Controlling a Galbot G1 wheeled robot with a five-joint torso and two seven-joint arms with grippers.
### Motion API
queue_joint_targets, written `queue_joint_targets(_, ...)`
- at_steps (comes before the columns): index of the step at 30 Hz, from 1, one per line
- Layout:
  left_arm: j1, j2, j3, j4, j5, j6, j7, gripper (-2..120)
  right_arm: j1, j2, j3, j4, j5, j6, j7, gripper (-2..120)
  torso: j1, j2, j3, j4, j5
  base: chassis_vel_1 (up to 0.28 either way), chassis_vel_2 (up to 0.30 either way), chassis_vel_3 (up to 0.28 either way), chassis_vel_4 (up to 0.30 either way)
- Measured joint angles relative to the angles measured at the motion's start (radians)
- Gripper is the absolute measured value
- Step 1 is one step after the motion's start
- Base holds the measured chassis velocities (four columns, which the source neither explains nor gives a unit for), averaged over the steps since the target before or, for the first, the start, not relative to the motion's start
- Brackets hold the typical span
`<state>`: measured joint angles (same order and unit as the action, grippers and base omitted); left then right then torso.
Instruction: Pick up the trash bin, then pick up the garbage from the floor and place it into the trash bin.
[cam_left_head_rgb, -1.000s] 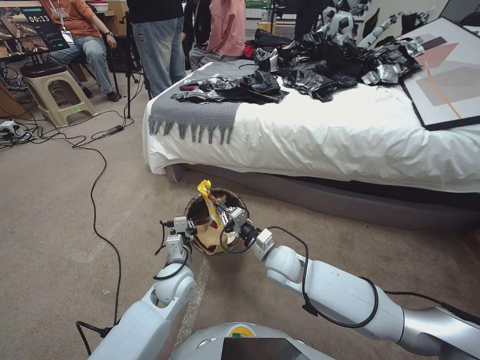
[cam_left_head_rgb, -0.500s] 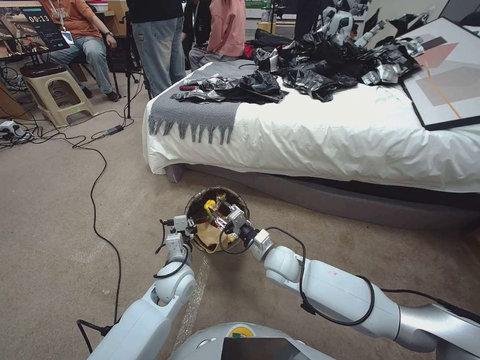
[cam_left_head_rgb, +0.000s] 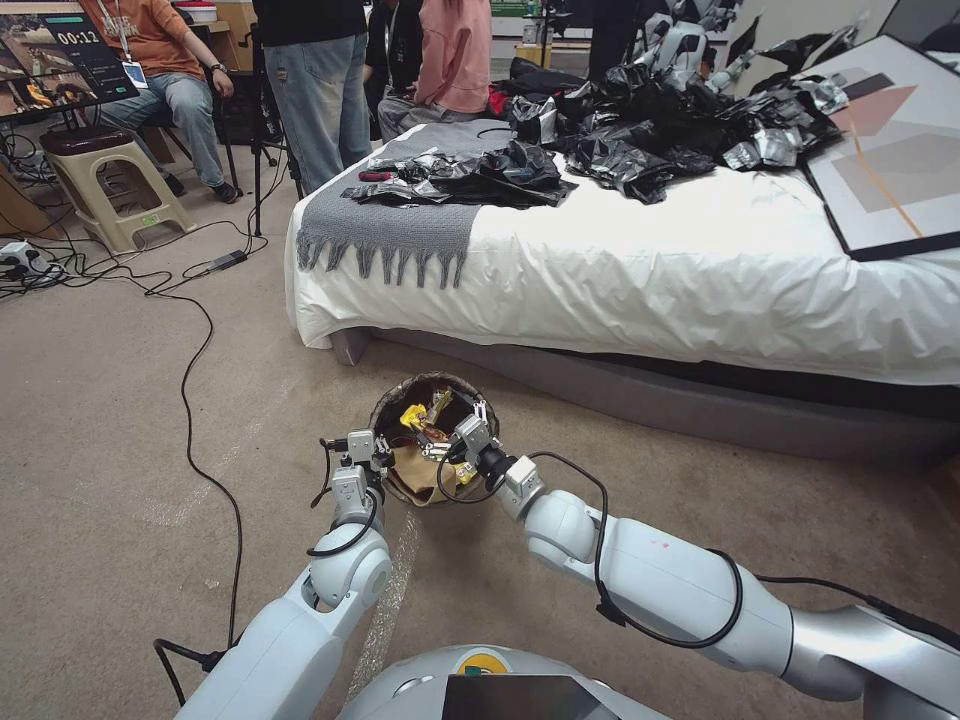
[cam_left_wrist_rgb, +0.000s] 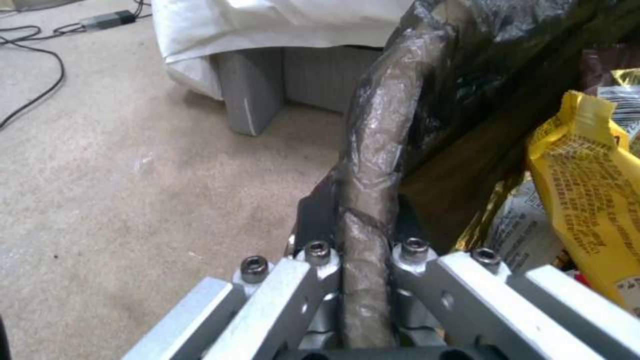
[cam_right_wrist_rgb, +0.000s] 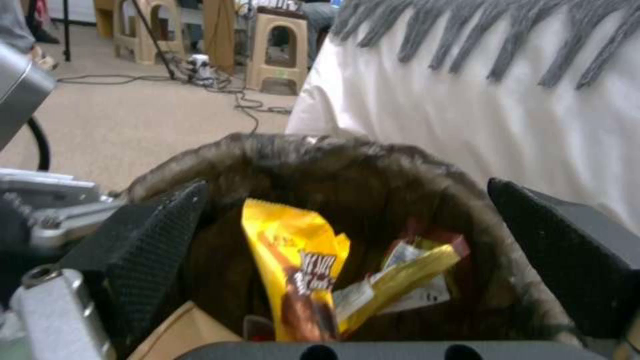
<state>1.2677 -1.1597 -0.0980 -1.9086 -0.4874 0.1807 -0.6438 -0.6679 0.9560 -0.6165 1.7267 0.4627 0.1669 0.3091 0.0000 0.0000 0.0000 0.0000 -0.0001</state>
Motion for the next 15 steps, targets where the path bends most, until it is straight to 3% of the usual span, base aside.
queue_joint_targets(15,0.006,0.0,0.001,0.0,0.0,0.0,0.0,2,-0.011,0.015,0.045,0.02,0.007,0.001,0.026,100,0.0,0.0,0.0,0.0,0.0001,0.0,0.0,0.0,0.0)
